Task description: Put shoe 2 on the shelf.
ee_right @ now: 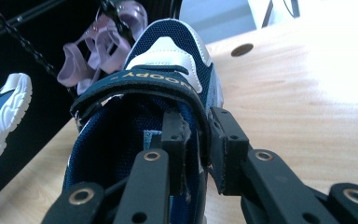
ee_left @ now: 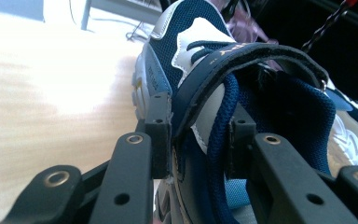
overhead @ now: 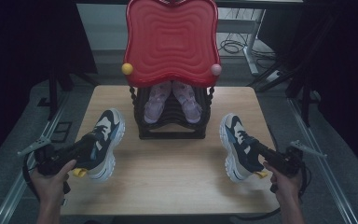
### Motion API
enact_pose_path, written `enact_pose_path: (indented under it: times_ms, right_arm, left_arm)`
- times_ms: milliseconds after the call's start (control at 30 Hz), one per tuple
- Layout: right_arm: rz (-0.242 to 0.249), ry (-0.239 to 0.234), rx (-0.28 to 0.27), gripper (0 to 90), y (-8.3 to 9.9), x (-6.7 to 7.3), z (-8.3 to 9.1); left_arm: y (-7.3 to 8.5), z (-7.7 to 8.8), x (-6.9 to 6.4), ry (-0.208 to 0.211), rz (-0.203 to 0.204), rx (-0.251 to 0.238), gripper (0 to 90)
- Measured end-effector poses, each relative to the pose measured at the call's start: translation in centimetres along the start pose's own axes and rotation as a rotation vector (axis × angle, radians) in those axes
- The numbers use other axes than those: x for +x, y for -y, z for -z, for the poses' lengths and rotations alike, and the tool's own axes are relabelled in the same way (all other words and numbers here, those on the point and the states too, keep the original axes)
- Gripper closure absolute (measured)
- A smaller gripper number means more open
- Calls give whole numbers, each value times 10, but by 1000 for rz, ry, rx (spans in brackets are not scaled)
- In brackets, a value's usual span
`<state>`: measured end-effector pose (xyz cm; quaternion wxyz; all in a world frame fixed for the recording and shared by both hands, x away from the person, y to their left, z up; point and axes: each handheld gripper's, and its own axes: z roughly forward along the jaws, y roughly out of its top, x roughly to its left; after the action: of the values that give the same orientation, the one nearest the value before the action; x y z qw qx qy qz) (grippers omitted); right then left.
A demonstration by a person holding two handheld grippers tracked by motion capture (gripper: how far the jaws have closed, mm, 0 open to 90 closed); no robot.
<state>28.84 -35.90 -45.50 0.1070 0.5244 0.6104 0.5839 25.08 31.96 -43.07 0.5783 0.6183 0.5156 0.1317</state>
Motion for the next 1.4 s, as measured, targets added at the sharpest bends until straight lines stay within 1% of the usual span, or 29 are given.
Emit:
enact_pose_path:
  times_ms: [100, 233, 300, 333, 433, 633, 700, 833, 867, 933, 1000, 1033, 1067, 1133, 1233, 1300, 1400]
  right_arm:
    - [0, -6, -17, 768, -4, 1, -1]
    - [-25, -21, -45, 768, -8, 2, -4]
    - [-29, -30, -59, 768, -10, 2, -7]
    - [-38, -35, -57, 768, -11, 2, -8]
    - [-39, -40, -68, 768, -13, 3, -12]
    - [-36, -39, -80, 768, -19, 5, -16]
    - [-44, -40, -86, 767, -21, 7, -16]
    - [-43, -37, -106, 767, -25, 7, -16]
    - [-51, -37, -106, 767, -25, 8, -16]
    - [-45, -33, -110, 767, -27, 8, -17]
    - [-50, -30, -114, 767, -29, 8, -17]
    - [-43, -27, -120, 767, -30, 8, -18]
    - [-52, -29, -121, 767, -31, 9, -18]
    - [-43, -25, -131, 767, -33, 9, -19]
    - [-49, -24, -134, 767, -37, 11, -19]
    - [-40, -22, -138, 767, -40, 11, -20]
    - [-40, -19, -150, 768, -44, 12, -19]
  left_arm:
    - [-7, 1, -1, 4, -5, -21, 687]
    - [-15, -1, -1, 17, -3, -35, 687]
    - [-17, -2, -1, 22, -4, -41, 687]
    - [-18, -2, -2, 25, -4, -44, 687]
    - [-20, -3, -3, 25, -5, -52, 687]
    - [-23, -2, -2, 18, -5, -61, 688]
    - [-25, -2, -2, 14, -5, -66, 688]
    - [-28, -1, -2, 15, -6, -77, 688]
    - [-29, 0, -2, 14, -7, -79, 688]
    - [-31, 0, -2, 11, -9, -82, 687]
    - [-33, 0, -2, 8, -10, -85, 688]
    - [-34, 0, -2, 7, -11, -88, 688]
    - [-35, 0, -3, 6, -12, -90, 688]
    - [-38, 0, -3, 7, -14, -94, 688]
    - [-44, -1, -3, 10, -10, -102, 688]
    - [-48, -1, -2, 16, -8, -107, 688]
    - [-53, -2, -2, 19, -5, -117, 689]
